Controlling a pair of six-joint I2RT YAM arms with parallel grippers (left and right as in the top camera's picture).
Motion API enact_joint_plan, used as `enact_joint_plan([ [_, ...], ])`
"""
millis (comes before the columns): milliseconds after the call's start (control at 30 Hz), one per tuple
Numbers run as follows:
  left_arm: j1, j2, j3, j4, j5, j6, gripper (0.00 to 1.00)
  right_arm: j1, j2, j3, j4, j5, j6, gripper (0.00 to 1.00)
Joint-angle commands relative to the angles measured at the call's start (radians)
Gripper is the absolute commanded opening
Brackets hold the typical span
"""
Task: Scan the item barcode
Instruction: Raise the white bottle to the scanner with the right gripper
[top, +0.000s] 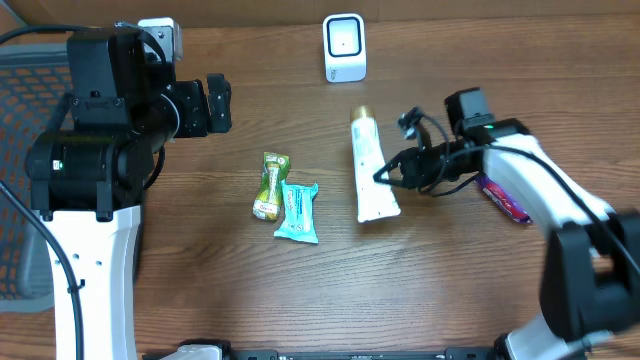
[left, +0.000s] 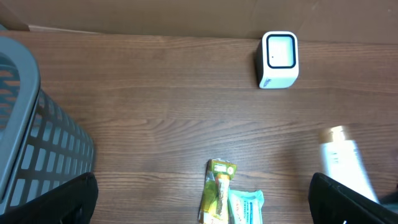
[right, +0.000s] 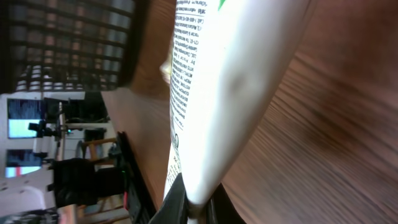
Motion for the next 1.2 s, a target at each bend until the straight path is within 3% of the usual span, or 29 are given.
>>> enact_joint_plan([
  [0, 0.003, 0.005, 0.008, 0.001, -0.006, 0.012, 1.00, 0.003, -0.209, 0.044, 0.006, -0.079, -0.030, 0.04],
  [233, 0.003, 0.005, 0.008, 0.001, -0.006, 0.012, 1.00, 0.000, -0.470, 0.044, 0.023, -0.164, -0.028, 0.03],
  [433, 0.003, 0.005, 0.008, 0.001, -0.006, 0.012, 0.99, 0.000, -0.502, 0.044, 0.071, -0.235, 0.037, 0.03],
  [500, 0.003, 0.005, 0.008, 0.001, -0.006, 0.012, 0.99, 0.002, -0.502, 0.045, 0.117, -0.194, 0.126, 0.03],
  [567, 0.003, 0.005, 0.008, 0.001, -0.006, 0.012, 1.00, 0.019, -0.501, 0.080, 0.115, -0.032, 0.228, 0.03],
  [700, 0.003, 0.005, 0.008, 0.001, -0.006, 0.012, 1.00, 0.095, -0.462, 0.257, -0.057, 0.347, 0.240, 0.03],
  [900, 0.003, 0.005, 0.008, 0.001, -0.006, 0.012, 1.00, 0.238, -0.107, 0.700, -0.301, 0.931, 0.179, 0.03],
  [1033, 0.003, 0.005, 0.008, 0.001, -0.006, 0.012, 1.00, 0.283, 0.079, 0.795, -0.286, 1.218, 0.144, 0.03],
  [1167, 0.003, 0.005, 0.008, 0.001, -0.006, 0.012, 1.00, 0.340, 0.241, 0.796, -0.136, 1.564, 0.039, 0.03],
])
